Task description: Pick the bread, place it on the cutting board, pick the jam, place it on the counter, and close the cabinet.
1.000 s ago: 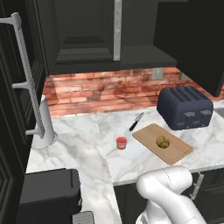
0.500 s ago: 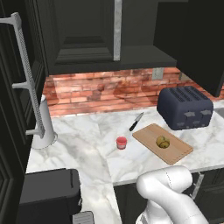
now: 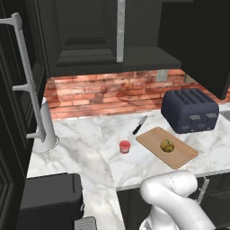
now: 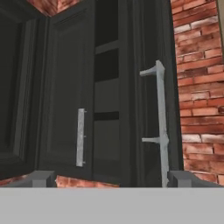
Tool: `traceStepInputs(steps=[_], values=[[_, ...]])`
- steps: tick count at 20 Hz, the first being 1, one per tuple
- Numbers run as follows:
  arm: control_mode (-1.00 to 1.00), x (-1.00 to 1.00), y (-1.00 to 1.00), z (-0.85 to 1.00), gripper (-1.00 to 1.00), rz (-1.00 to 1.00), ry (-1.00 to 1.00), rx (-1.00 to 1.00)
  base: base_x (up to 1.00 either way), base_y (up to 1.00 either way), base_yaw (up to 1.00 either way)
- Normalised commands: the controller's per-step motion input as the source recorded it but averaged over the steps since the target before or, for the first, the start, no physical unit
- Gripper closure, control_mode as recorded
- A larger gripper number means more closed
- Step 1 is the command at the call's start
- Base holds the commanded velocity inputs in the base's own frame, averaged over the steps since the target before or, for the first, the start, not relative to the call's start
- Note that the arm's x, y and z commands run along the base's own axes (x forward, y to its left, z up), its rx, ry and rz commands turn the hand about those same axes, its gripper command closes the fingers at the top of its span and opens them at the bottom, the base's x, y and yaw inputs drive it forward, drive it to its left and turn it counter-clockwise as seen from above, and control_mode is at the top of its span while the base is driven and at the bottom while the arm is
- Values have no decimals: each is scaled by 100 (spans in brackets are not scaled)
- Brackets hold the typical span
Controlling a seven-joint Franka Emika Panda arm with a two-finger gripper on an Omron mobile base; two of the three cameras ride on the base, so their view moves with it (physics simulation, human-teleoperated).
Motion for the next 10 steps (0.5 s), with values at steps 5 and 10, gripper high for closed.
traceStepInputs(steps=[5, 10], values=[[-100, 17, -25, -20, -100, 1, 0, 0, 0, 0, 0], [-100, 27, -16, -12, -100, 0, 0, 0, 0, 0, 0]])
